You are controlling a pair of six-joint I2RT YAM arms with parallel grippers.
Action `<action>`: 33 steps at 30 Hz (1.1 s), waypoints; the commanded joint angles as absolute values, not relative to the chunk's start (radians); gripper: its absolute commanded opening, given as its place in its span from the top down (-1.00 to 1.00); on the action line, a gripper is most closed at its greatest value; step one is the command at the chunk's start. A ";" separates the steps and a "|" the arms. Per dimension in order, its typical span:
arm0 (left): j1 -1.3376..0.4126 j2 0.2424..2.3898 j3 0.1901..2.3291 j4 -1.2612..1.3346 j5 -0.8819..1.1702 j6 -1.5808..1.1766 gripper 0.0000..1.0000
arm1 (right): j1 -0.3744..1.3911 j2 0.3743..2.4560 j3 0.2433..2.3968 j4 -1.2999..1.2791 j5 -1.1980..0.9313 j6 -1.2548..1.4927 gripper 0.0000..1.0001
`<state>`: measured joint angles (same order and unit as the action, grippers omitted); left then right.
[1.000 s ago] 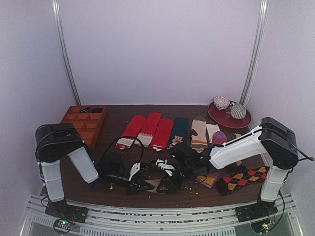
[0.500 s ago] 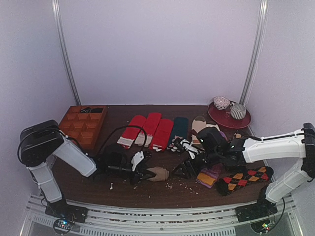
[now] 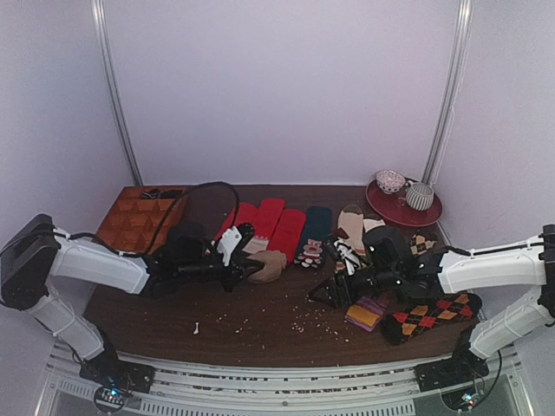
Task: Roll the socks
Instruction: Pick up a pair of socks from the center of the board, then pass from the left arm to the right
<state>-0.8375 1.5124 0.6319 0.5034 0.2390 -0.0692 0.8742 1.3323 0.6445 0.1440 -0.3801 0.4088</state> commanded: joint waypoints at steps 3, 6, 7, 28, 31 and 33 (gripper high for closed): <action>-0.835 1.427 0.626 0.532 0.200 -0.042 1.00 | 0.867 1.316 0.705 0.222 -0.423 0.419 -0.33; -0.835 1.414 0.675 0.396 0.243 -0.011 1.00 | 0.880 1.305 0.767 0.085 -0.375 0.189 -0.23; -0.835 1.397 0.671 0.371 0.250 -0.002 1.00 | 0.887 1.299 0.778 0.063 -0.352 0.124 -0.21; -0.837 1.134 0.563 0.156 0.488 0.227 1.00 | 0.923 1.642 1.363 -0.474 -0.761 -0.320 -0.36; -0.836 1.136 0.580 0.132 0.493 0.238 1.00 | 0.951 1.667 1.358 -0.434 -0.717 -0.278 -0.36; -0.837 1.142 0.588 0.121 0.491 0.241 1.00 | 0.969 1.675 1.347 -0.377 -0.681 -0.248 -0.38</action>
<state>-0.8375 1.1378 0.5594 0.1352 0.4652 0.2119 0.9314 1.6592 1.3392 -0.4297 -0.7029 -0.2977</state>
